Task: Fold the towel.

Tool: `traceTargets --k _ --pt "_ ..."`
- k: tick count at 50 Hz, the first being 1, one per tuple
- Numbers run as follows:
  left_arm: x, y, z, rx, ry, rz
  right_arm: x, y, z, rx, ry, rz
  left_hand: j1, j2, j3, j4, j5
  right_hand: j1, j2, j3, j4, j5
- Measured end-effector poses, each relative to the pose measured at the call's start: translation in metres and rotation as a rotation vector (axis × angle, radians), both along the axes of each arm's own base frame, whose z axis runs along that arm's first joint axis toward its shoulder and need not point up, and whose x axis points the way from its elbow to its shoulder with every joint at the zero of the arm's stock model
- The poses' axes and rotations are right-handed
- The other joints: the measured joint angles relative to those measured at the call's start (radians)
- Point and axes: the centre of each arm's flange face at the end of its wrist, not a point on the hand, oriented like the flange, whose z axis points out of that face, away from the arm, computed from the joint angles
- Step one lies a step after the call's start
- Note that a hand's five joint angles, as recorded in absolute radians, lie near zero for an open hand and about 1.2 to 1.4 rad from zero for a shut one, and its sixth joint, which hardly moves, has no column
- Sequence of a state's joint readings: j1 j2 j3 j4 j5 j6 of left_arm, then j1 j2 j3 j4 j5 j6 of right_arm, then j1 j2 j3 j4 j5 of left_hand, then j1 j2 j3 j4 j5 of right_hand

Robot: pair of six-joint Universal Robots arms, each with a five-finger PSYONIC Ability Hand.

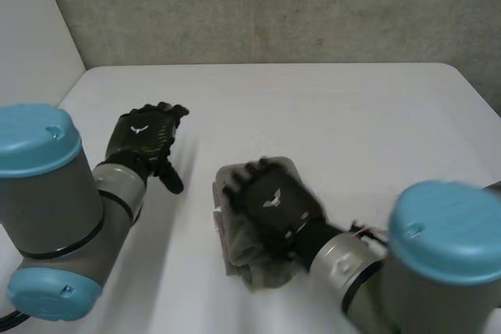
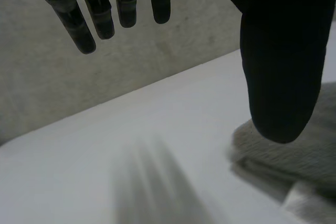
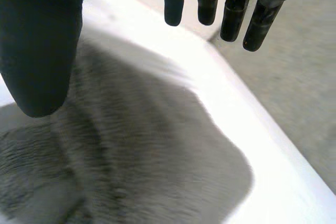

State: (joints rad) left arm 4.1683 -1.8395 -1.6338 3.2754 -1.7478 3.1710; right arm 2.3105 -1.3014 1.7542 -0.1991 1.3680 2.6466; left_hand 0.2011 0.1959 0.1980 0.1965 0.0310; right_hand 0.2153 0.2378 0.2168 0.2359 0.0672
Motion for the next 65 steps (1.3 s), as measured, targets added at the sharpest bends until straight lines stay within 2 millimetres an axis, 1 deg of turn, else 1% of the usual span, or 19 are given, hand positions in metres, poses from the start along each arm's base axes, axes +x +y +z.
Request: traceTargets --k 8,13,15,18,21,22,24,31,38,44,45,46,47,48,51,52,57,62,65 --pt "-0.029 0.020 0.012 0.125 0.088 -0.069 -0.039 -0.039 0.049 0.195 -0.155 -0.215 0.000 0.001 0.001 0.001 0.000 0.000 0.000 0.000 0.000 0.000" --pt "-0.051 0.027 0.004 0.188 0.110 -0.107 -0.052 -0.061 0.059 0.305 -0.190 -0.281 0.000 0.000 0.000 0.000 0.000 0.000 0.000 0.000 0.000 0.000" --pt "-0.063 0.028 -0.010 0.225 0.096 -0.120 -0.054 -0.077 0.052 0.368 -0.190 -0.297 0.000 -0.001 0.000 -0.001 0.000 0.000 0.000 0.000 0.000 0.000" --pt "-0.067 0.028 -0.021 0.245 0.077 -0.117 -0.053 -0.085 0.047 0.391 -0.185 -0.298 0.000 -0.001 0.000 -0.001 0.000 0.000 0.000 0.000 0.000 0.000" --pt "-0.067 0.027 -0.043 0.273 0.027 -0.077 -0.045 -0.106 0.019 0.456 -0.151 -0.290 0.000 -0.001 0.000 -0.002 0.000 0.000 0.000 0.000 0.000 0.000" --pt "-0.067 0.027 -0.043 0.273 0.027 -0.077 -0.045 -0.106 0.019 0.456 -0.151 -0.290 0.000 -0.001 0.000 -0.002 0.000 0.000 0.000 0.000 0.000 0.000" --pt "-0.062 0.027 -0.059 0.291 -0.013 -0.042 -0.039 -0.116 -0.002 0.494 -0.123 -0.286 0.000 -0.001 0.000 -0.002 0.000 0.000 0.000 0.000 0.000 0.000" --pt "-0.052 0.033 -0.088 0.324 -0.070 -0.001 -0.031 -0.131 -0.055 0.547 -0.028 -0.280 0.000 -0.001 0.000 -0.002 0.000 -0.010 0.000 0.000 0.000 -0.010" --pt "-0.053 0.036 -0.085 0.306 -0.080 -0.016 -0.030 -0.135 -0.049 0.482 -0.014 -0.265 0.000 -0.001 0.000 -0.002 0.000 -0.020 0.000 0.000 0.000 -0.014" --pt "-0.056 0.030 -0.041 0.177 -0.084 -0.052 -0.033 -0.143 0.010 0.296 -0.099 -0.274 -0.001 -0.001 0.000 -0.002 -0.002 -0.020 0.000 0.000 0.000 -0.015" --pt "-0.055 0.028 -0.031 0.151 -0.076 -0.051 -0.033 -0.144 0.018 0.277 -0.111 -0.279 -0.001 -0.003 -0.003 -0.004 -0.003 -0.020 0.000 0.000 0.000 -0.015" --pt "-0.051 0.023 -0.008 0.095 -0.052 -0.043 -0.036 -0.145 0.039 0.222 -0.146 -0.300 -0.001 -0.003 -0.003 -0.004 -0.003 -0.020 0.000 0.000 0.000 -0.015" --pt "-0.051 0.023 -0.008 0.095 -0.052 -0.043 -0.036 -0.145 0.039 0.222 -0.146 -0.300 -0.001 -0.003 -0.003 -0.004 -0.003 -0.020 0.000 0.000 0.000 -0.015" --pt "-0.045 0.017 0.017 0.039 -0.021 -0.026 -0.040 -0.145 0.062 0.166 -0.187 -0.329 -0.002 -0.003 -0.003 -0.004 -0.003 -0.020 0.000 0.000 0.000 -0.015" --pt "-0.032 0.009 0.054 -0.035 0.029 0.009 -0.048 -0.145 0.092 0.097 -0.246 -0.383 -0.002 -0.003 -0.003 -0.004 -0.003 -0.020 0.000 0.000 0.000 -0.015" --pt "-0.022 0.004 0.080 -0.083 0.063 0.035 -0.056 -0.145 0.114 0.050 -0.293 -0.432 -0.002 -0.003 -0.003 -0.004 -0.003 -0.020 0.000 0.000 0.000 -0.015" --pt "0.008 0.001 0.133 -0.148 0.117 0.073 -0.081 -0.143 0.159 -0.049 -0.388 -0.547 -0.002 -0.003 -0.003 -0.004 -0.003 -0.020 0.000 0.000 0.000 -0.015" --pt "0.031 0.005 0.159 -0.112 0.135 0.055 -0.098 -0.135 0.181 -0.081 -0.412 -0.604 -0.010 -0.011 -0.013 -0.011 -0.004 -0.020 0.000 0.000 0.000 -0.015" --pt "0.037 0.007 0.163 -0.078 0.149 0.025 -0.102 -0.130 0.185 -0.074 -0.405 -0.611 -0.014 -0.015 -0.016 -0.013 -0.005 -0.020 0.000 0.000 0.000 -0.015"
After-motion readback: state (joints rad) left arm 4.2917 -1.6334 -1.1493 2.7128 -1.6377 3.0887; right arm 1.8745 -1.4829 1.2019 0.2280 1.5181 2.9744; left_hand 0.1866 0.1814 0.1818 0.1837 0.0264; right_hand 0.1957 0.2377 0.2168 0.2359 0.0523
